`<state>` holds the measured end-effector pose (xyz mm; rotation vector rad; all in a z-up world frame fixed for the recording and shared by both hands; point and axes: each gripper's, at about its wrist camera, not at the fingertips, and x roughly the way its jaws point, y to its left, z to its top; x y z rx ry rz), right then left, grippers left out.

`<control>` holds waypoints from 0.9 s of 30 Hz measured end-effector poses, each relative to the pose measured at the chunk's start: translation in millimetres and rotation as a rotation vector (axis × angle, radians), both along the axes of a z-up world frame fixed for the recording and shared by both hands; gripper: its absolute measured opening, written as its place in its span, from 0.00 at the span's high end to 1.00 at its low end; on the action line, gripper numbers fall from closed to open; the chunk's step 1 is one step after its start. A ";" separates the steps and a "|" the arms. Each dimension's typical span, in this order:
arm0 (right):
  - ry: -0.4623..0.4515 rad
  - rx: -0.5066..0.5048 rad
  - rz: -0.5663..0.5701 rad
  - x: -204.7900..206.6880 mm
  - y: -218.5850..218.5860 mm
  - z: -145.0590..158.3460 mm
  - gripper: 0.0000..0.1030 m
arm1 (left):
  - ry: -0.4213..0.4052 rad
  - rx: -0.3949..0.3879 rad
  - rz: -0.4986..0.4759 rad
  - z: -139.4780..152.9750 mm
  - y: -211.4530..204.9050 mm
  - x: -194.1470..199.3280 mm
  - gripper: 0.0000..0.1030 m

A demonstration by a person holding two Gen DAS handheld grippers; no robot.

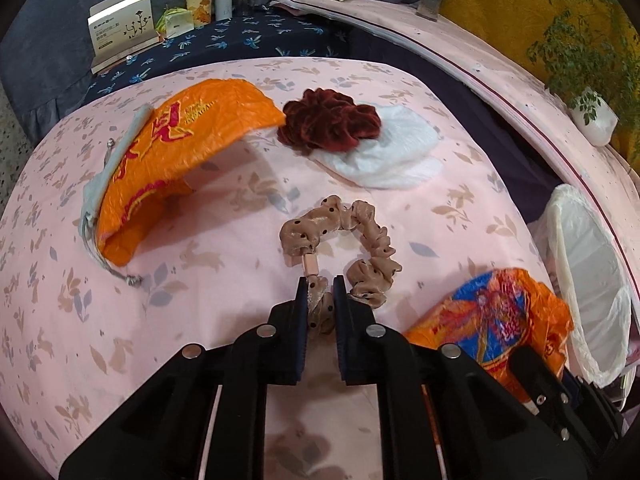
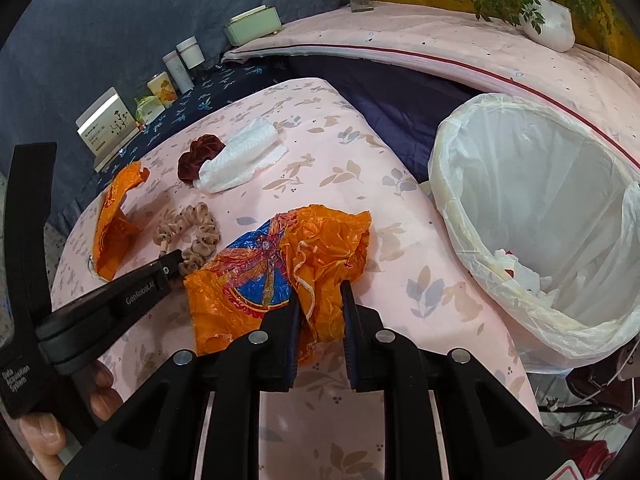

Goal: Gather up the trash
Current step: 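Carry the orange bag and bracelet over the bin and open both tools to drop them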

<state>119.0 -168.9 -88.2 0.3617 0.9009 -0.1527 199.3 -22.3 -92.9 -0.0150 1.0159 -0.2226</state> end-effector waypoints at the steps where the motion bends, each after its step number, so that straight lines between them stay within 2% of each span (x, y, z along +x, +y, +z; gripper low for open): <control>1: -0.004 0.003 -0.002 -1.9 -0.7 1.4 0.83 | 0.001 0.000 -0.002 -0.3 -1.7 -3.8 0.89; 7: -0.015 0.019 -0.010 -13.9 -1.4 6.4 0.83 | 0.013 -0.017 -0.016 3.0 -9.4 -22.2 0.90; 14: -0.051 0.042 -0.044 -29.8 -11.8 17.8 0.84 | -0.009 -0.022 -0.035 14.8 -20.7 -41.4 0.91; 27: -0.129 0.008 -0.121 -58.3 -48.8 43.3 0.84 | -0.058 -0.039 -0.121 41.8 -58.2 -69.6 0.91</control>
